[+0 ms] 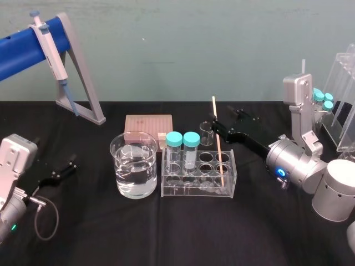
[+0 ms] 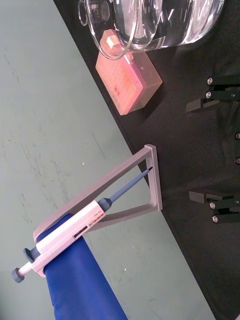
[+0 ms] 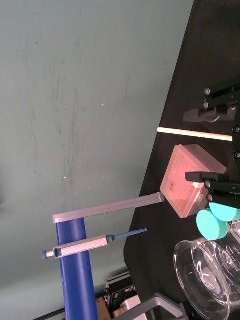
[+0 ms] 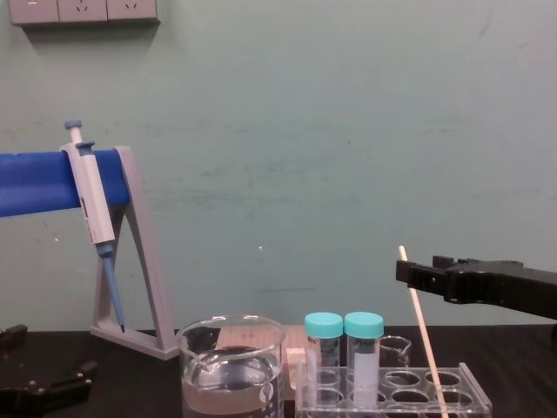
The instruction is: Hold the thermometer with one hand and immerse one end into the beaker, then reinsert it into the test tube rack.
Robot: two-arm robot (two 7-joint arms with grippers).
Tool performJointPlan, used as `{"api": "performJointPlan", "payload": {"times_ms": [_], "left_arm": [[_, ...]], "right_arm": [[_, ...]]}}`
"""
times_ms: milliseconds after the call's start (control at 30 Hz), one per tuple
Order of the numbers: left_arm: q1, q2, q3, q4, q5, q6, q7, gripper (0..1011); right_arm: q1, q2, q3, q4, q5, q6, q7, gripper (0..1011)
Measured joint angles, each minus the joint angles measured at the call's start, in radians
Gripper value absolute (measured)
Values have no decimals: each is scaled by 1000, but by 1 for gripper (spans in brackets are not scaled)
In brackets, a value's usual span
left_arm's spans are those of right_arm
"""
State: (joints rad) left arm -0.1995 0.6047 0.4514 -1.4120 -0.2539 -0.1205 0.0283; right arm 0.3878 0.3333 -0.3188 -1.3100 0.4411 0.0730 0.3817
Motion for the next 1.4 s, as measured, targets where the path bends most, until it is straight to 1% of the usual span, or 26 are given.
{"api": "performJointPlan", "payload": {"times_ms": [67, 167, 200, 233, 267, 400, 467, 533, 600, 700, 867, 967, 1000, 1067, 1200, 1300, 1367, 1400], "left_arm": [[0, 0, 0, 0, 0, 0, 0, 1004], [0, 0, 0, 0, 0, 0, 0, 1004], [0, 0, 0, 0, 0, 0, 0, 1004], [0, 0, 0, 0, 0, 0, 0, 1004], [0, 0, 0, 0, 0, 0, 0, 1004], [0, 0, 0, 0, 0, 0, 0, 1004], [0, 0, 0, 0, 0, 0, 0, 1004], [0, 0, 0, 0, 0, 0, 0, 1004], [0, 0, 0, 0, 0, 0, 0, 1004], [0, 0, 0, 0, 0, 0, 0, 1004], [0, 0, 0, 0, 0, 0, 0, 1004], [0, 0, 0, 0, 0, 0, 0, 1004], [0, 0, 0, 0, 0, 0, 0, 1004], [0, 0, 0, 0, 0, 0, 0, 1004], [0, 0, 0, 0, 0, 0, 0, 1004], [0, 0, 0, 0, 0, 0, 0, 1004], [0, 0, 0, 0, 0, 0, 0, 1004], [0, 0, 0, 0, 0, 0, 0, 1004]], "right_arm": [[0, 0, 0, 0, 0, 0, 0, 685], [0, 0, 0, -1, 0, 0, 0, 739], [0, 0, 0, -1, 0, 0, 0, 792], [0, 0, 0, -1, 0, 0, 0, 817], [0, 0, 0, -1, 0, 0, 0, 872], [0, 0, 0, 0, 0, -1, 0, 953], [2, -7, -1, -1, -3, -12, -2, 995], [7, -20, 2, -5, -15, -40, -18, 1000], [7, -24, 4, -6, -18, -47, -25, 1000], [4, -42, 23, -9, -32, -70, -65, 1000], [-7, -70, 55, -9, -56, -86, -131, 1000], [-13, -83, 70, -9, -67, -86, -167, 1000], [-15, -87, 74, -9, -71, -85, -177, 1002], [-24, -109, 95, -9, -89, -73, -237, 1000], [-33, -131, 113, -8, -111, -57, -299, 1000], [-36, -153, 129, -1, -132, -33, -354, 1000], [-36, -159, 133, 3, -139, -19, -367, 1000], [-35, -163, 134, 6, -145, -2, -374, 1002]]}}
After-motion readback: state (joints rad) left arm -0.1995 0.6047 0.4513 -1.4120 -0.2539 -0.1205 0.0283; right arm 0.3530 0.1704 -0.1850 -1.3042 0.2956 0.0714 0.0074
